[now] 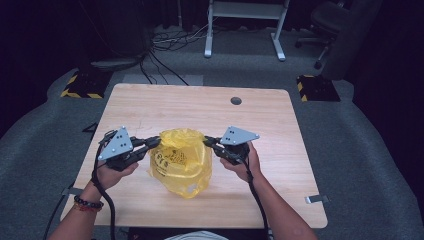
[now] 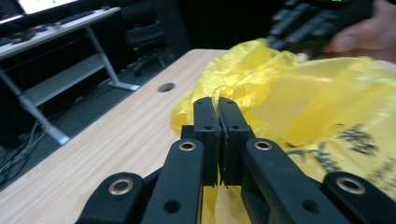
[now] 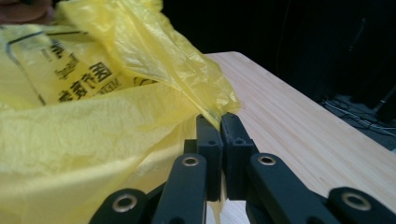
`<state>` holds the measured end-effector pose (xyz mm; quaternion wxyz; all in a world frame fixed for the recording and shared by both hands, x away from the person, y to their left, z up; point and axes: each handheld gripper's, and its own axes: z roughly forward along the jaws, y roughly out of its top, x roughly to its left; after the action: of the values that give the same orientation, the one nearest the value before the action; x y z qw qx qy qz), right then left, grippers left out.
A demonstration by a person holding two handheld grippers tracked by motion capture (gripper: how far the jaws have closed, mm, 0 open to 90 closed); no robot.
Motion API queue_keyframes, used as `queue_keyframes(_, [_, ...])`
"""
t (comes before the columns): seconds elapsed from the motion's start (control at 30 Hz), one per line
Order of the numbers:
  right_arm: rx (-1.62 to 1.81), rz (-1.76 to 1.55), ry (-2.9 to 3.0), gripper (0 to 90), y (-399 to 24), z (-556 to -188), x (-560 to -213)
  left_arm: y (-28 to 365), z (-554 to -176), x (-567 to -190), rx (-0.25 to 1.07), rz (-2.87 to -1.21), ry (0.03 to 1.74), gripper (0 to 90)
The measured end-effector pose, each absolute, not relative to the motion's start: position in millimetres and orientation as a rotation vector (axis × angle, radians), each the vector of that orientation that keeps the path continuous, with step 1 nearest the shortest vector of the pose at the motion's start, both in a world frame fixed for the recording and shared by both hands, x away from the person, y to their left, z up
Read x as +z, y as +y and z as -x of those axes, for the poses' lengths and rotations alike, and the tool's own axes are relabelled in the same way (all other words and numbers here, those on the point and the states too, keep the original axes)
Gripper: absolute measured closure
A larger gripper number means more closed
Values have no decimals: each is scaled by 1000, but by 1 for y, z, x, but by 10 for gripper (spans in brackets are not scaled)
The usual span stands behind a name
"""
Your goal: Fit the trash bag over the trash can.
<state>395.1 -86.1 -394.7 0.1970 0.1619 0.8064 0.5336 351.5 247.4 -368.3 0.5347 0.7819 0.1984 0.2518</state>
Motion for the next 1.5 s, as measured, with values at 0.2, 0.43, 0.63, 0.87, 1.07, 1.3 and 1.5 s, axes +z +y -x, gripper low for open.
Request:
queue_keyframes(0.2, [1480,-435,2309,890,-82,-397,-400,254,-381,-386,537,-1821,637,879])
queue_keyframes(0.43, [1451,-436,2370,898,-75,-399,-415,253,-397,-407,436,-1785,755,854])
queue_keyframes(0.63, [1451,-440,2392,889,-77,-398,-421,278,-385,-404,421,-1695,792,394])
queue_keyframes(0.87, [1453,-433,2358,685,-89,-389,-411,300,-329,-392,590,-1781,709,234])
queue_keyframes(1.07, [1532,-419,2301,518,-104,-381,-395,296,-286,-407,618,-1768,733,229])
queue_keyframes(1.3, [1576,-316,2267,467,-99,-377,-378,263,-283,-440,475,-1879,743,208])
queue_keyframes(1.5, [1456,-90,2320,448,-59,-376,-358,254,-295,-445,439,-1937,705,508])
